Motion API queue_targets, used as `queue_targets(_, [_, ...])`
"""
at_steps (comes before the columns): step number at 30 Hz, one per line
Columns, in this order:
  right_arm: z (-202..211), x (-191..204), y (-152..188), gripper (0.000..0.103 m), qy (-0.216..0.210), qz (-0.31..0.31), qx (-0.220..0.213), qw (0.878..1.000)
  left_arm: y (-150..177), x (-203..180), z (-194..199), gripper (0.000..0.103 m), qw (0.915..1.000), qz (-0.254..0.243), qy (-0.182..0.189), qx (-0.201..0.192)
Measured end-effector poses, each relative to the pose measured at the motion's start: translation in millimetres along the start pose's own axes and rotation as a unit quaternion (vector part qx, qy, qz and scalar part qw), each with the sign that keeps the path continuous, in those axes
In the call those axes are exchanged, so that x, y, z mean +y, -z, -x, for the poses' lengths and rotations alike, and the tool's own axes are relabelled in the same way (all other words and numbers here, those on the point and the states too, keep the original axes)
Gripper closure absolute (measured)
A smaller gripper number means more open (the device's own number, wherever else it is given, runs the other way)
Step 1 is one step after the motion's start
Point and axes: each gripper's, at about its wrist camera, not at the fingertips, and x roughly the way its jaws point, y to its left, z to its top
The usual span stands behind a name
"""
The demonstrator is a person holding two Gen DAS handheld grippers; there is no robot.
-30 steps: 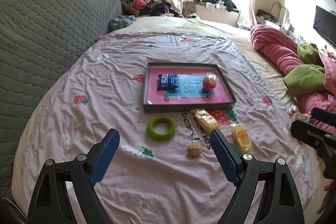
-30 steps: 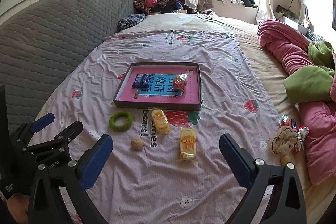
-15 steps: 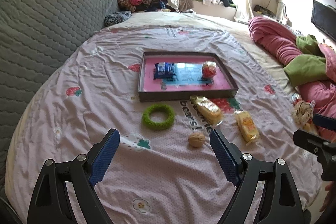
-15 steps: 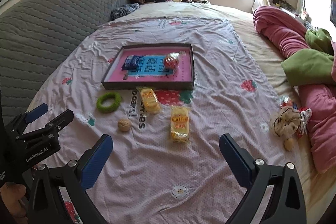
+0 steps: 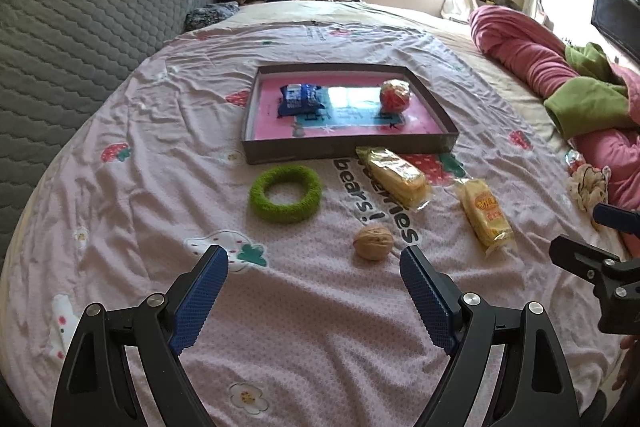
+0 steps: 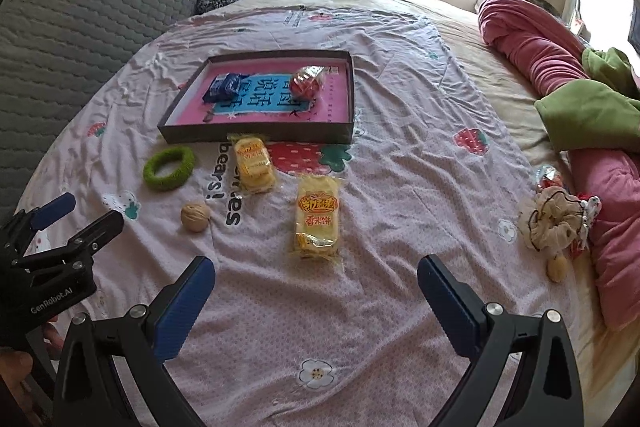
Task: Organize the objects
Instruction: 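Move both open grippers toward the walnut and yellow cake packets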
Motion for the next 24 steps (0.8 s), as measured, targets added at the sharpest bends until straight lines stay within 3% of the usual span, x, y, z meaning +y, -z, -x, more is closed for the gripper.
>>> queue_targets(15, [-39,-10,-1,0.001,0.017,0.014,0.012,1.0,0,-23,-51,0.014,0.9997,-0.004,0.007,0.023])
queue_targets(24, [-64,-25,-5,0.001,0.017,-0.01,0.019,1.0,4,-32,-78,0.014,0.9992,-0.019,0.017,0.029])
